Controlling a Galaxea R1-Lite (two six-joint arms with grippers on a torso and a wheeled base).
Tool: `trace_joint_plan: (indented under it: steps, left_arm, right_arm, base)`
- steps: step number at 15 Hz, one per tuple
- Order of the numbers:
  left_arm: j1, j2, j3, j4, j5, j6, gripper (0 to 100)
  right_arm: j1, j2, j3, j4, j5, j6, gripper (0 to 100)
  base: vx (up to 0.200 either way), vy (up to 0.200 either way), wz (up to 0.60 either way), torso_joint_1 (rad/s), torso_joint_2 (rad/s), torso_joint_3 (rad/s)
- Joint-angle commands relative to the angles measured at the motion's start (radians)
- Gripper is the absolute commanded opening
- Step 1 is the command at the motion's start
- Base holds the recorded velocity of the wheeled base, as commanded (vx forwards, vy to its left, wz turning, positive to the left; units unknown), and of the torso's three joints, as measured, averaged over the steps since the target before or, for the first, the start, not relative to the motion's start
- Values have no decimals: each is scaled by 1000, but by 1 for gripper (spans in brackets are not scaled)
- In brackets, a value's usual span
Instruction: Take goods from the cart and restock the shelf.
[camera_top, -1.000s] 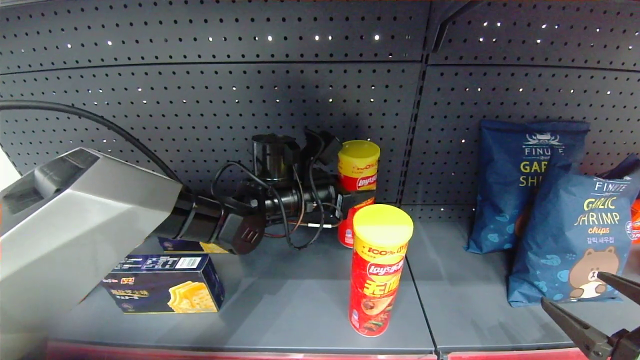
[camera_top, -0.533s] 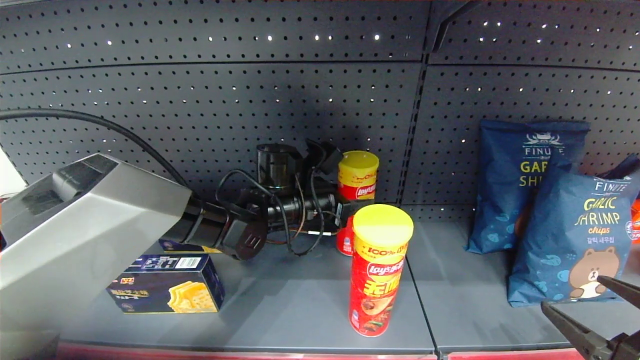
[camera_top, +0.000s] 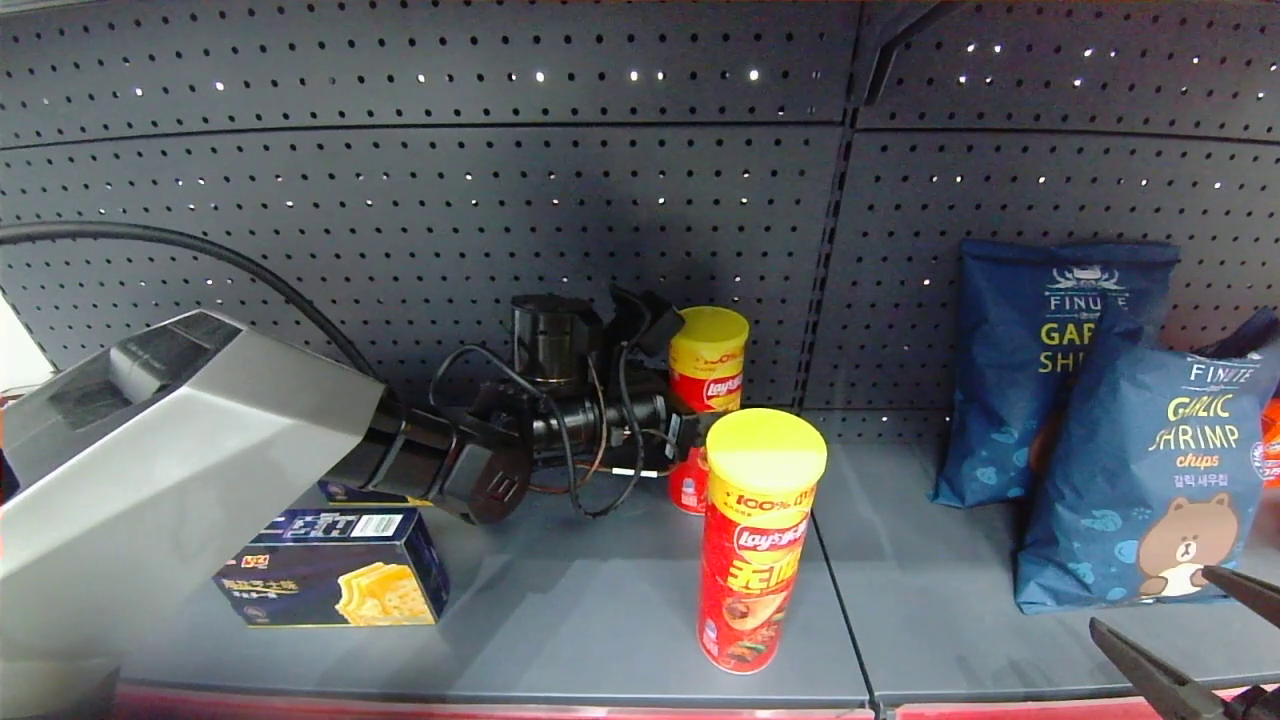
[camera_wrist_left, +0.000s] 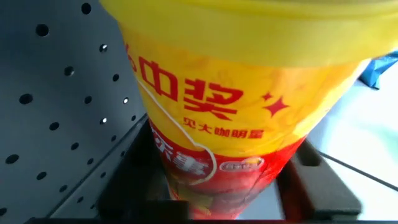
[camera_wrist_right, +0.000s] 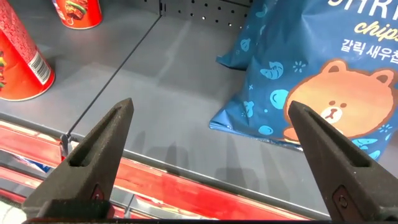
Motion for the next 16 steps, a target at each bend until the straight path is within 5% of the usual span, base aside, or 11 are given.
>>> trace_joint_plan:
  steps: [1, 7, 13, 16]
  left_arm:
    - [-2, 1, 0, -2, 1, -1, 100]
    - [-2, -44, 42, -2, 2, -1, 100]
    - [20, -207, 258, -98, 11, -2, 100]
    - [76, -323, 382, -133, 8, -2, 100]
  right_arm:
    - [1, 0, 0, -1, 0, 0, 100]
    - [7, 10, -14, -1, 1, 0, 100]
    - [7, 44, -41, 0, 0, 1, 100]
    - [12, 130, -90, 0, 0, 0, 100]
  base:
    - [0, 0, 0, 0, 0, 0]
    - [0, 0, 0, 0, 0, 0]
    - [0, 0, 0, 0, 0, 0]
    - [0, 0, 0, 0, 0, 0]
